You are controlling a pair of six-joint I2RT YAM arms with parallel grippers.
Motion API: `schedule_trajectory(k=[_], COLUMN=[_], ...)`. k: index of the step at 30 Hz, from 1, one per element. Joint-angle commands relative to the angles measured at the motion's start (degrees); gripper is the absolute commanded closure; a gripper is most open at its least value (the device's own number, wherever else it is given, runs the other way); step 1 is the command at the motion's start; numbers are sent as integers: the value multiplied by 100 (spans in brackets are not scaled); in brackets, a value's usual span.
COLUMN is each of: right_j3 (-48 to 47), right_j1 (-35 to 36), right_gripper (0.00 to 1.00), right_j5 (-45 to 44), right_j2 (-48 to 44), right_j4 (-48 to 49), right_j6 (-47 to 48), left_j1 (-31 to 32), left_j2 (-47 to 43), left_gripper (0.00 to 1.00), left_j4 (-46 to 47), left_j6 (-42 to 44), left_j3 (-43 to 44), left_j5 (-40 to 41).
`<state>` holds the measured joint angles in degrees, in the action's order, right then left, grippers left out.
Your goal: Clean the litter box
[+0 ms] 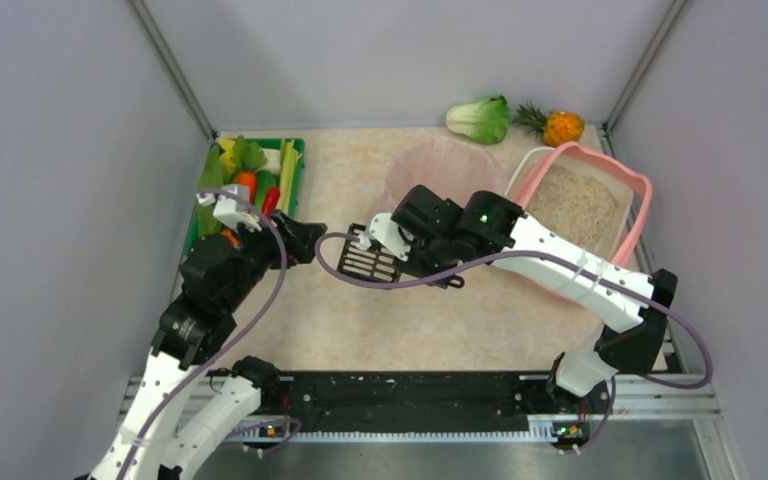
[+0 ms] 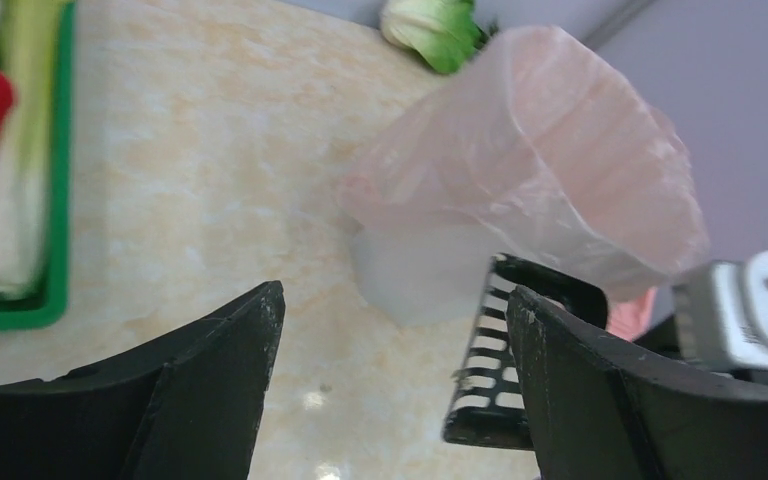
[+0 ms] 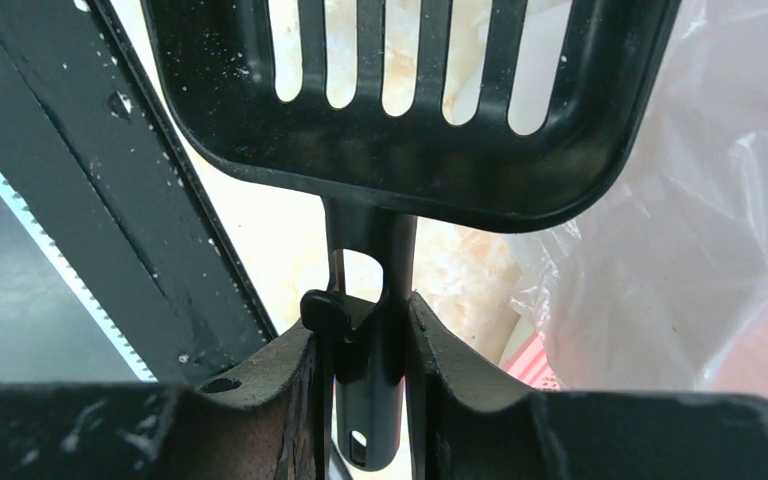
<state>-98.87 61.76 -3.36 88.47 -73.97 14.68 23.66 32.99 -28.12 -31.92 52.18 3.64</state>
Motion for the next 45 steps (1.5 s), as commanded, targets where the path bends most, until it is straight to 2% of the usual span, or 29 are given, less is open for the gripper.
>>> schedule_trajectory(k=[1,10,22,27,30,31,32,35,40,43,45], right_j3=[40,337,518,592,618,638,671,792,1041,1294,1437], right_j1=[95,92,-77,-199,-241,-247,-259,-291,-296,-293,-295], right_gripper=[100,100,100,100,100,100,100,100,86,72,66], right_j5=[38,311,608,762,858,893,923,930,1062,1142,1161], right_j2=[127,-19,-134,-197,-239,-269,-307,-458,-845,-1163,-1360], right_j4=[156,483,683,788,865,898,955,1149,1560,1840,1975], right_j6=[256,509,597,609,610,599,594,577,603,634,680], left_j1=[-11,-18,-234,-667,-913,-975,-1023,-1126,-1311,-1399,-1440], left_j2=[612,1243,1333,1287,1314,1319,1326,1359,1508,1490,1491], left_gripper=[16,32,52,67,86,96,100,100,100,100,100], left_j4=[594,934,743,916,1028,1077,1118,1176,1284,1447,1519], left_j6=[-237,-300,-272,-431,-577,-631,-684,-828,-1233,-1495,-1648], left_j3=[152,-192,-481,-722,-805,-818,-830,-855,-978,-1115,-1178], left_j5=[-1806,-3212,-3268,-3806,-4112,-4213,-4262,-4328,-4650,-4814,-4894])
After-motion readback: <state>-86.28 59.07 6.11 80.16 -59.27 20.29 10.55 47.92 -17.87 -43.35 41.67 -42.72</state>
